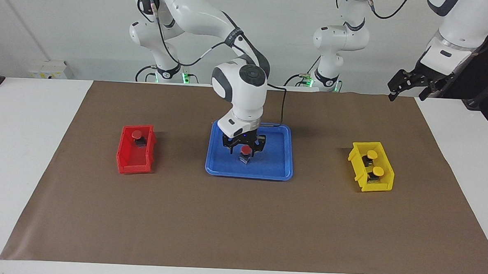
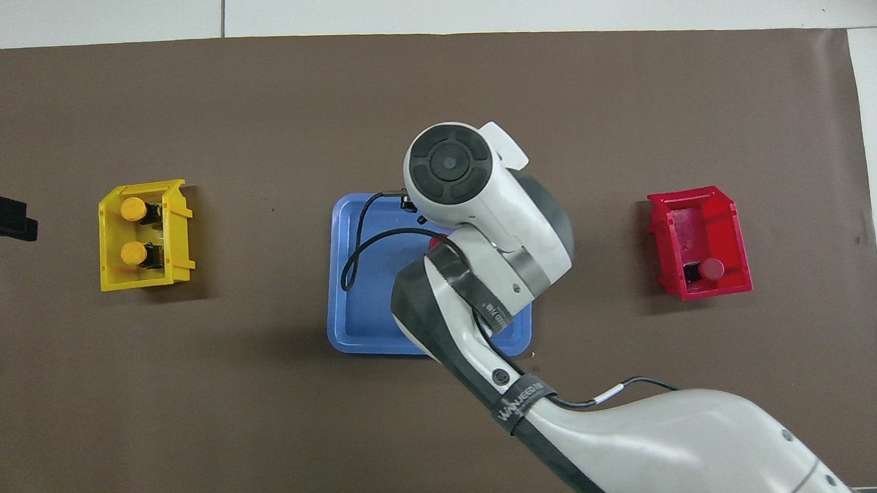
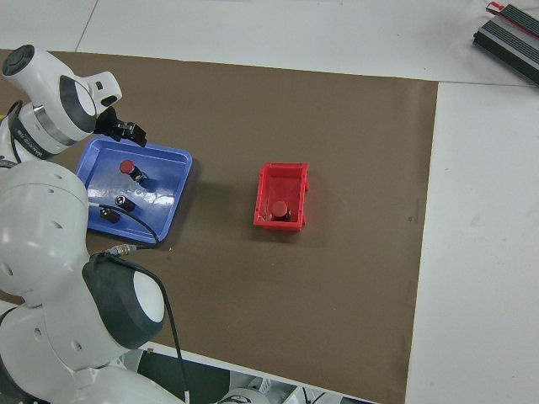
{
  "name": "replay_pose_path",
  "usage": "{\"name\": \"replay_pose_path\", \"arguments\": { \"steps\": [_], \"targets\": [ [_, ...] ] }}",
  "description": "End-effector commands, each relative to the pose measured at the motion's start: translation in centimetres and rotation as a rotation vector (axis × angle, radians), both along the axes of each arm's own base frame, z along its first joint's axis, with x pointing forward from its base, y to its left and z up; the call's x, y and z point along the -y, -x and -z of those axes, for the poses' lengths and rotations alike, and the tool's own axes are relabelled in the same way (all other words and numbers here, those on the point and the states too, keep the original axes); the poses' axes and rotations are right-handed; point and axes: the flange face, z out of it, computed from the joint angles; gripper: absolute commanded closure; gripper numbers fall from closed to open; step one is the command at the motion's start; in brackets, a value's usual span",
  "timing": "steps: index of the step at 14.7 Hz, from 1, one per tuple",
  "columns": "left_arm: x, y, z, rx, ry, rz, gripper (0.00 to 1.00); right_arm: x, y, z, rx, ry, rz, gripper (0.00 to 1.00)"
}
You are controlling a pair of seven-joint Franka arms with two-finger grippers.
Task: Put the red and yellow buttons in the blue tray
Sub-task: 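Lower the red button into the blue tray and open the right gripper, then return the right gripper to the red holder while the left gripper reaches the yellow holder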
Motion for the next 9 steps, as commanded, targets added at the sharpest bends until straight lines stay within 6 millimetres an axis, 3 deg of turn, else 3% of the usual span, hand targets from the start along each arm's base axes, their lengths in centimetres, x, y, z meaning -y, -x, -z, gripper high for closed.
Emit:
{"name": "replay_pose_path", "arguments": {
  "steps": [1, 3, 6, 9],
  "targets": [
    [-0.2, 0.8, -0.1, -0.001, 0.000, 0.005, 0.00, 10.0, 2.0, -5.6, -0.032, 0.022, -0.043, 0.22],
    [-0.3, 1.4, 0.1, -0.042, -0.002, 0.001, 0.00, 16.0, 4.0, -5.2, -0.052, 0.031, -0.108, 0.22],
    [-2.5, 2.1, 1.1, -0.072, -0.003, -0.046, 0.00, 25.3, 7.9, -3.2, -0.053, -0.016, -0.158, 0.22],
    [-3.8, 1.2, 7.8, 0.119, 0.001, -0.051, 0.01, 31.8, 10.4, 0.2, -0.041, -0.041, -0.291, 0.22]
  ]
}}
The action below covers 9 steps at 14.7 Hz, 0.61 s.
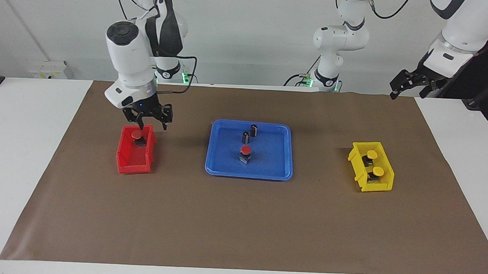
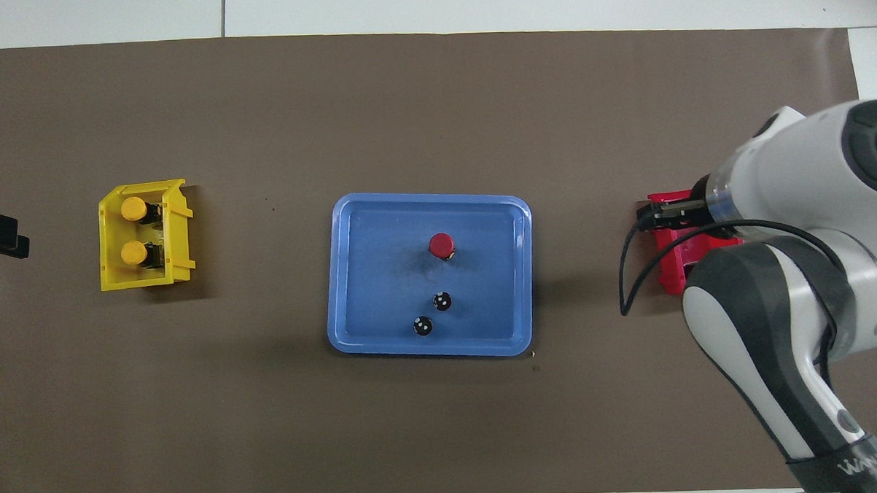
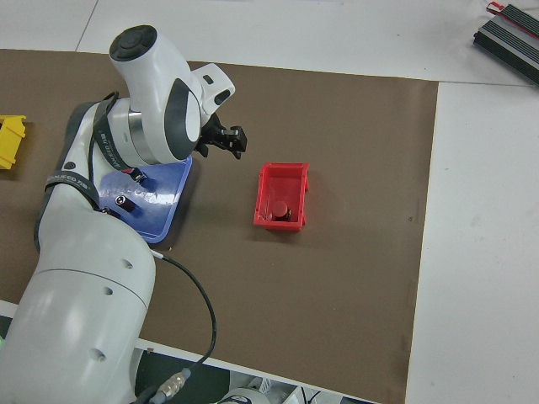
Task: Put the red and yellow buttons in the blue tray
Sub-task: 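Return the right gripper to the red holder while the left gripper reaches the yellow holder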
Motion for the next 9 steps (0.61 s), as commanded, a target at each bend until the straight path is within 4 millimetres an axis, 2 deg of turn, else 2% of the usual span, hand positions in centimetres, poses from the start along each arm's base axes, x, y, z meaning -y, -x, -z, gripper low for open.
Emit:
{"name": "replay_pose_path", "arguments": {
  "steps": [1, 2, 3, 5, 7, 9],
  "targets": [
    [-1.4, -0.2, 6.6, 0.073, -0.001, -0.007, 0.03, 4.8, 3.5, 2.9, 0.007, -0.017, -0.062, 0.22],
    [-1.5, -2.0, 9.1, 0.068, 0.001, -0.006, 0.05, 5.6, 3.6, 3.6, -0.005, -0.017, -0.060, 0.22],
    [-1.6, -3.3, 10.8, 0.090, 0.002, -0.005, 0.06, 5.6, 3.7, 4.2, -0.013, -0.017, -0.058, 0.22],
    [-1.1, -6.2, 15.6, 0.093, 0.006, 0.003, 0.09, 5.9, 3.5, 5.6, 0.022, -0.014, -0.061, 0.23],
    [-0.9, -7.9, 19.2, 0.108, 0.010, 0.003, 0.15, 5.9, 3.2, 7.3, 0.010, -0.015, -0.059, 0.26],
    [-0.8, -8.7, 20.7, 0.125, 0.011, 0.004, 0.19, 5.8, 2.8, 7.9, 0.030, -0.014, -0.056, 0.30]
  ]
}}
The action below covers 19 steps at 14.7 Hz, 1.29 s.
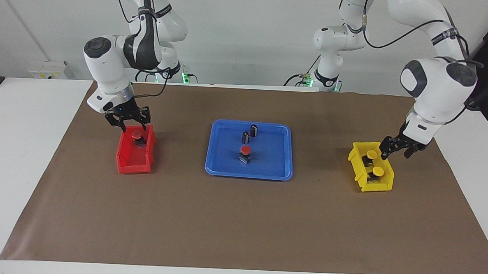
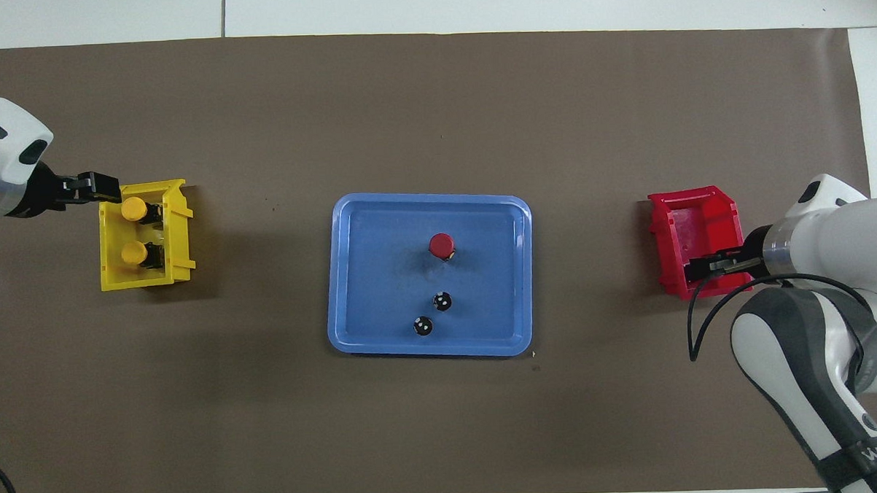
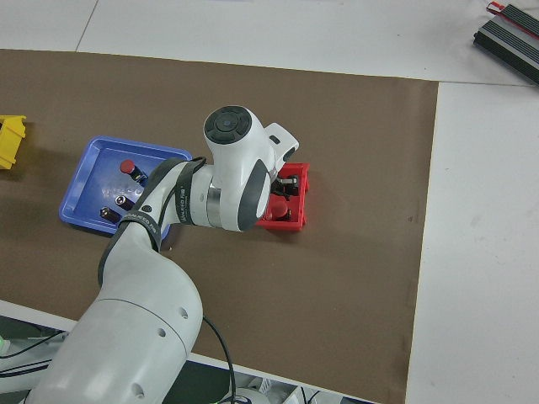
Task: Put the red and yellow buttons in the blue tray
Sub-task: 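Return the right gripper to the red holder while the left gripper reaches the yellow holder, then grasp the red button with the right gripper while the left gripper grasps a yellow button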
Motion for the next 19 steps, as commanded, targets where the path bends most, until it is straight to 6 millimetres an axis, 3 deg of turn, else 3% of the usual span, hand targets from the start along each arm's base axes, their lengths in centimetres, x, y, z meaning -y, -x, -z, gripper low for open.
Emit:
{"name": "replay_pose_path", "arguments": {
  "steps": [1, 4, 15, 17, 19],
  "targets": [
    [0.1, -1.3, 1.5, 0.026, 0.002, 0.006, 0.20, 0.0, -0.1, 0.8, 0.017, -0.014, -0.001, 0.32],
    [0.2, -1.6, 3.4, 0.023, 0.003, 0.008, 0.21, 1.9, 0.5, 2.4, -0.012, -0.015, 0.036, 0.34],
    [0.8, 0.1, 5.5, -0.023, 0.003, 0.025, 0.21, 1.5, 1.5, 3.6, -0.012, -0.015, 0.041, 0.37],
    [1.5, 0.0, 5.4, -0.022, 0.003, 0.034, 0.22, 1.7, 1.8, 4.4, -0.017, -0.015, 0.038, 0.42],
    [1.6, 0.1, 5.4, -0.023, 0.003, 0.036, 0.25, 1.7, 1.9, 4.8, -0.023, -0.015, 0.041, 0.54]
  ]
}}
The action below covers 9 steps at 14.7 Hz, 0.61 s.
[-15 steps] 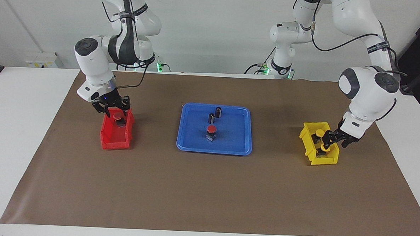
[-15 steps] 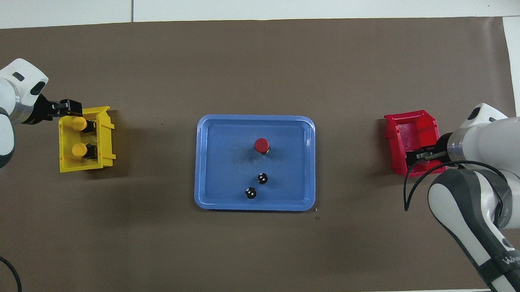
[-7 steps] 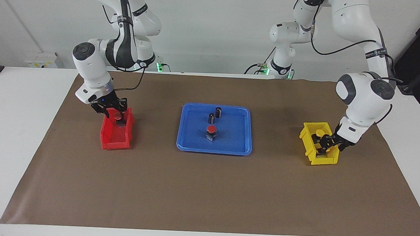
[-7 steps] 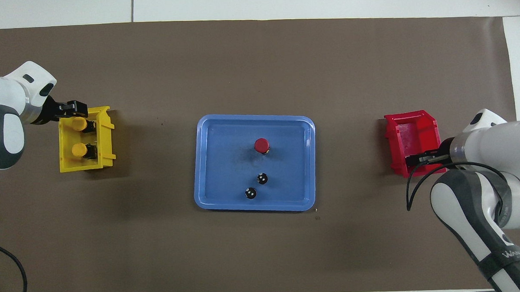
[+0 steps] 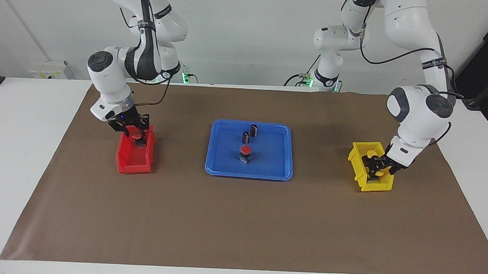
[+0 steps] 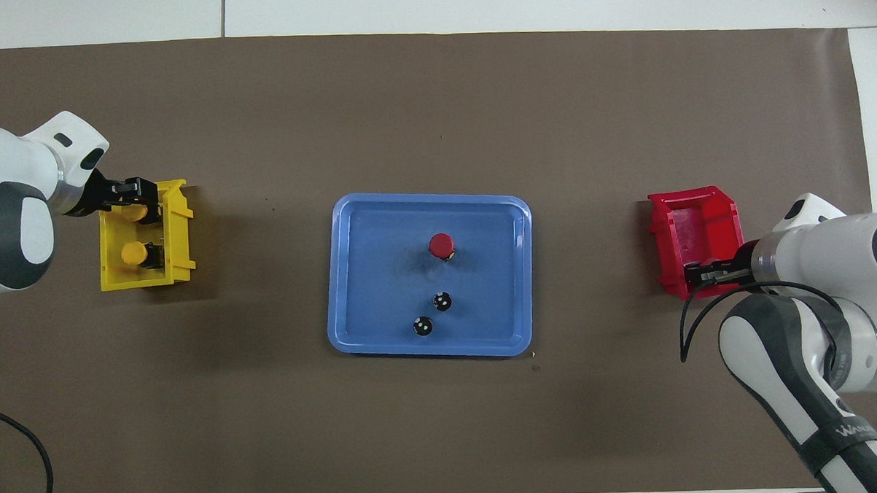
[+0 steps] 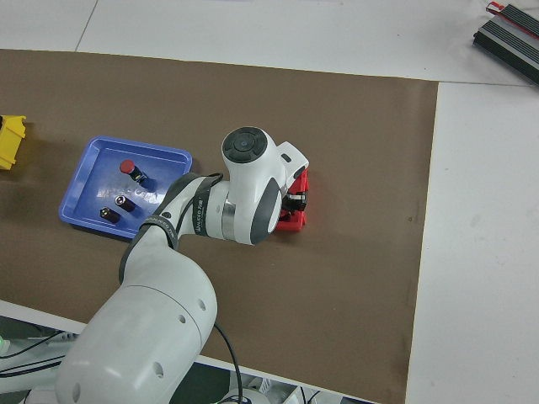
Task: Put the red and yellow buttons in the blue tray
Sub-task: 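Grasp the red button with the right gripper while the left gripper grasps a yellow button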
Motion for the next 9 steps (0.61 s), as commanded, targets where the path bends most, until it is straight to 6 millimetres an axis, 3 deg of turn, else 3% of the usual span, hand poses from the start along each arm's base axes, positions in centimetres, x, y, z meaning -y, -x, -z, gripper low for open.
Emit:
{"name": "replay_pose_path", "arguments": {
  "steps": [1, 2, 5, 6, 7, 9],
  "targets": [
    [0.3, 0.6, 0.1, 0.005, -0.002, 0.011, 0.25, 0.2, 0.4, 0.4, 0.012, -0.012, 0.012, 0.64],
    [0.4, 0.6, 0.1, 0.005, -0.002, 0.011, 0.26, 0.0, 0.3, 0.3, 0.010, -0.013, 0.012, 0.71],
    [-0.1, 0.7, 0.1, 0.000, -0.002, 0.003, 0.48, -0.1, -1.8, -1.7, -0.025, -0.014, 0.006, 0.73],
    [-0.5, 0.7, 0.1, -0.001, -0.002, -0.003, 0.61, -0.2, -3.1, -3.6, -0.039, -0.014, 0.002, 0.73],
    [-0.6, 0.9, 0.4, -0.004, -0.002, -0.010, 0.98, -0.6, -4.4, -5.7, -0.053, -0.014, -0.005, 0.73],
    [-0.6, 0.2, -1.5, -0.032, 0.004, -0.020, 0.99, -3.5, -6.9, -10.2, -0.081, -0.012, 0.004, 0.73]
  ]
}}
